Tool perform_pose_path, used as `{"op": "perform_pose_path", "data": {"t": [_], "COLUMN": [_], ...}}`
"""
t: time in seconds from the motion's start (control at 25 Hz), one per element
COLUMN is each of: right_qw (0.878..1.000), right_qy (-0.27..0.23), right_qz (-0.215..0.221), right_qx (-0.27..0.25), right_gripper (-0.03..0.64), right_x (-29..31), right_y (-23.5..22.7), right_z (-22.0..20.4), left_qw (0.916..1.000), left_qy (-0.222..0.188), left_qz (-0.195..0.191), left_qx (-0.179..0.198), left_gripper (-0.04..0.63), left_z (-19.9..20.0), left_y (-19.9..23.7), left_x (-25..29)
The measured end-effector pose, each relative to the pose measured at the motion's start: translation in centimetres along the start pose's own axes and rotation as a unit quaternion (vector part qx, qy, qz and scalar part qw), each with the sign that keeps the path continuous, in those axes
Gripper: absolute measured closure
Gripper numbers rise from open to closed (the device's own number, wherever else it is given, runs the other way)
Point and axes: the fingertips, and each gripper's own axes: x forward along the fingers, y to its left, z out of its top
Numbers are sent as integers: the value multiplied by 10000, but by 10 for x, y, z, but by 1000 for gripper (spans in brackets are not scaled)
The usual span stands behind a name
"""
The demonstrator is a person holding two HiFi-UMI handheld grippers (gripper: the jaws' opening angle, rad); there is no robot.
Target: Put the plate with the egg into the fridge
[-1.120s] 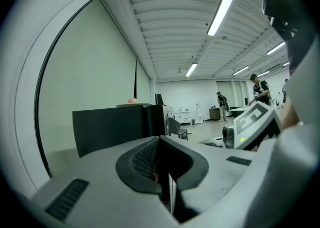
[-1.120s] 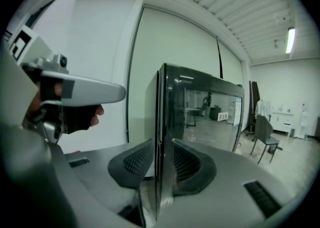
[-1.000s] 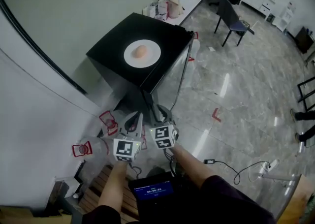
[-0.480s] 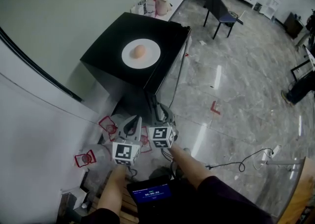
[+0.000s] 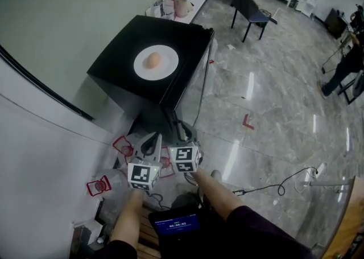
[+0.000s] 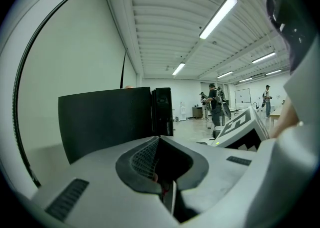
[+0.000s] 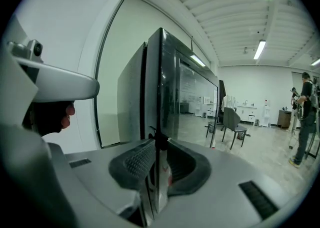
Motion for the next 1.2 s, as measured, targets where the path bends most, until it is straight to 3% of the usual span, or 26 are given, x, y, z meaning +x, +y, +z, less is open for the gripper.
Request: {"op": "perform_pose_path", "data": {"t": [0.2, 0.32, 0.4, 0.6, 0.8, 0.96, 1.2], "right_qw": [9999, 9998, 9995, 9986, 9990, 9992, 9998], "right_qy": [2, -63, -72, -12, 129, 186, -134], "right_qz": [113, 75, 279, 517, 423, 342, 120], "right_qx": [77, 173, 130, 69, 14, -82, 0], "right_gripper": [536, 546, 548, 555, 566, 568, 568], "right_x": [-5, -26, -39, -68, -92, -105, -147], "right_y": [-5, -27, -46, -100, -155, -186, -242], "right_z": [2, -2, -8, -25, -32, -36, -29], "left_qw": [9997, 9991, 9980, 9884, 9800, 9785, 9806], "left_qy": [58, 5, -29, -74, 28, 85, 134], "left_qz": [-236, -405, -618, -1487, -1945, -1993, -1888], "left_qx": [101, 150, 107, 285, 418, 527, 504], "left_gripper": [584, 584, 584, 583, 583, 583, 583], "left_z": [-1, 2, 4, 16, 30, 37, 46], "left_y": [-12, -19, -29, -95, -162, -198, -239], "left_x": [12, 21, 31, 72, 106, 125, 149]}}
